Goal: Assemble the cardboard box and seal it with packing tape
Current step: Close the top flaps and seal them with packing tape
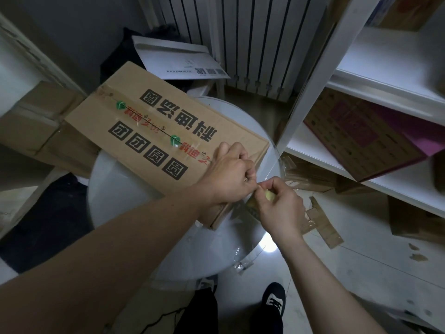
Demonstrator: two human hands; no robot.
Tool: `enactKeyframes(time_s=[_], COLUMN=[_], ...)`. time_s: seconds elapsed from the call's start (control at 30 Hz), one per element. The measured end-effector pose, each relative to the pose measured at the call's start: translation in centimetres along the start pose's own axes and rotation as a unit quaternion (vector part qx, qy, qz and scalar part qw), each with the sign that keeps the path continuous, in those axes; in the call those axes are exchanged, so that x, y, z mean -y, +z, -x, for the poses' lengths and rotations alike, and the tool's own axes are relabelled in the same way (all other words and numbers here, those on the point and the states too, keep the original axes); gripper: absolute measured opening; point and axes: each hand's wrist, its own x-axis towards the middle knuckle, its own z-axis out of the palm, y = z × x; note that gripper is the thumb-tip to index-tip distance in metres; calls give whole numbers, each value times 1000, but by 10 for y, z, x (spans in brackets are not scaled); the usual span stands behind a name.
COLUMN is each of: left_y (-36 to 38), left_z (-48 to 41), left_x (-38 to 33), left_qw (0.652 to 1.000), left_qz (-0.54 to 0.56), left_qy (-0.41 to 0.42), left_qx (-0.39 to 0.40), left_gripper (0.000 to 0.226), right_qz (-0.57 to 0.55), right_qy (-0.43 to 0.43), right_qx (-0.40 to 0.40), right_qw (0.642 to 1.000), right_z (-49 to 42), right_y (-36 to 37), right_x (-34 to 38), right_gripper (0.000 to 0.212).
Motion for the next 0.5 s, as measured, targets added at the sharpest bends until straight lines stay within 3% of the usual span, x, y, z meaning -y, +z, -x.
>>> enactKeyframes(time_s=[0.5], left_y=[4], left_z=[2], left_x=[-1], left_qw=[998], left_qz=[43], left_qy=[-38], left_qx=[25], left_gripper=[6], right_qz=[21], right_qy=[4], right_qx=[-51], right_qw=[998], right_z=[20], right_y=[1], right_x=[3], right_gripper=[16])
